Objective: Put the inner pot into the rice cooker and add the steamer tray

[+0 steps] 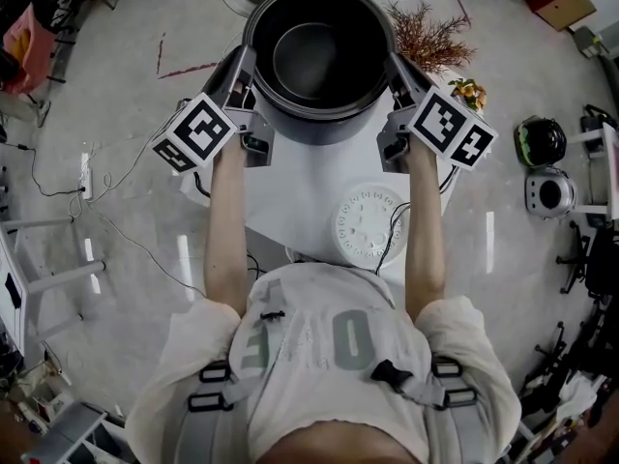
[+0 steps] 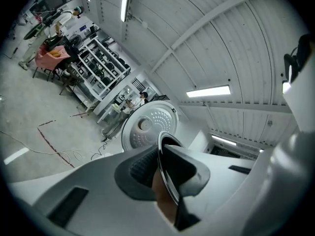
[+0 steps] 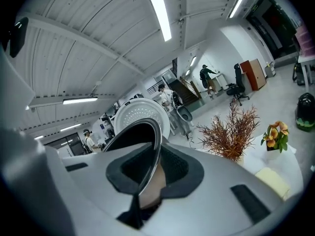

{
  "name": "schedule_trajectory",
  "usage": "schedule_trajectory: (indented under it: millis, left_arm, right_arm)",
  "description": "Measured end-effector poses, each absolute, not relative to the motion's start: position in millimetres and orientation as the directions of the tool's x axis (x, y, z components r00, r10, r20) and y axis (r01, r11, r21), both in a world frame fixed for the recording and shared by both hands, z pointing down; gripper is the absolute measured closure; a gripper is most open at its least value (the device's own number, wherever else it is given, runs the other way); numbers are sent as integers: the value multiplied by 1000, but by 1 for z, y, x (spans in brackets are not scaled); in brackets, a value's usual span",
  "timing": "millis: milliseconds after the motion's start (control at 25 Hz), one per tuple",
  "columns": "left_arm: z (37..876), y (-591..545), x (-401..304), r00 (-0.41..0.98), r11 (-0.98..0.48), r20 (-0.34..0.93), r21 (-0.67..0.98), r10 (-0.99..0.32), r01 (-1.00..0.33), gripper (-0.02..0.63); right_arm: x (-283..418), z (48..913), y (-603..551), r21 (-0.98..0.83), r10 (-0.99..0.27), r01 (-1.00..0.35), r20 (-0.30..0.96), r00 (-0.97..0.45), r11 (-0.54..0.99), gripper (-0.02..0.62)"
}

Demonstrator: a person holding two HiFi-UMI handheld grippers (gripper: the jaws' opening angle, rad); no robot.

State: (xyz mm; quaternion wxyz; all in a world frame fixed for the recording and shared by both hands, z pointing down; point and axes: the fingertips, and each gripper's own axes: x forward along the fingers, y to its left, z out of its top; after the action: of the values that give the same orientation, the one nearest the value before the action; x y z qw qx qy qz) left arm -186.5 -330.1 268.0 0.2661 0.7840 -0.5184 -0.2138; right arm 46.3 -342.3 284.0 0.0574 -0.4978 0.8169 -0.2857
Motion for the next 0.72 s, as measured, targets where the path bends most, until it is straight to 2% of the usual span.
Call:
schedule_trajectory:
  millis: [720]
  left_arm:
    - [341,-369,-187,365,-170,169,661,-915,-731,564]
  right_arm:
    - [47,360,-373,-507,-796,-834,401,-453,220,531]
